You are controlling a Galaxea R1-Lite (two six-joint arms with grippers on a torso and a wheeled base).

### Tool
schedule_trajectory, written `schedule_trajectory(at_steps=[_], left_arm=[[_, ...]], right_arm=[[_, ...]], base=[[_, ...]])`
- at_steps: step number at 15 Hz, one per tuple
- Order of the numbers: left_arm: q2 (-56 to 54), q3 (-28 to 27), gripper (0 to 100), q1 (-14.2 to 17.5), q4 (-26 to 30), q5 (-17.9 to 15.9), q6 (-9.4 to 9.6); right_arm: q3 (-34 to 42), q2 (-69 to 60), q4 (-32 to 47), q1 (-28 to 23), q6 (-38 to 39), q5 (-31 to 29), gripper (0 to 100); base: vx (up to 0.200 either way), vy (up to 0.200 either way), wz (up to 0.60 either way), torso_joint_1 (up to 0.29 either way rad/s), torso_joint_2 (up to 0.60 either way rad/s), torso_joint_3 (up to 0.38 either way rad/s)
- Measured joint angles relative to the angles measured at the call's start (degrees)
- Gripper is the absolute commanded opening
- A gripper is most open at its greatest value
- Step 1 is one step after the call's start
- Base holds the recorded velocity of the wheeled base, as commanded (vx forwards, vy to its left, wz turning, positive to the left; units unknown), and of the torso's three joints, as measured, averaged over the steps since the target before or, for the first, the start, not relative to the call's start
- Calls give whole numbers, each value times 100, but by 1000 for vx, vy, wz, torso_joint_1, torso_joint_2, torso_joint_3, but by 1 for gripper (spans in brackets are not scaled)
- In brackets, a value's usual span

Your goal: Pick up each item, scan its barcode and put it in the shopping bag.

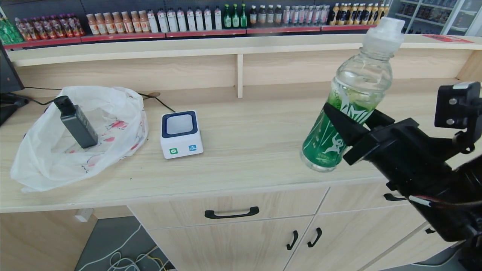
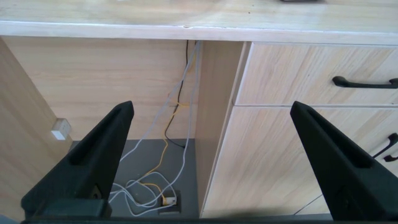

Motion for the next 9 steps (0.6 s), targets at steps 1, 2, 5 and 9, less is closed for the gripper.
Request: schedule_trajectory(at_steps=[1,2,5,9], left_arm=[[0,0,100,0,0,0,0],[0,0,100,0,0,0,-1],[0,0,100,0,0,0,-1],[0,0,100,0,0,0,-12]], right_arm=[[-262,82,-13,-197,57,11,0],[-488,160,-55,-402,104,9,0],[-695,302,-37,-656,184,-5,0],[-745,366,-39,-735,255,-5,0]], base=[[0,0,0,0,0,0],[0,0,0,0,0,0],[0,0,0,0,0,0],[0,150,0,3,5,3]])
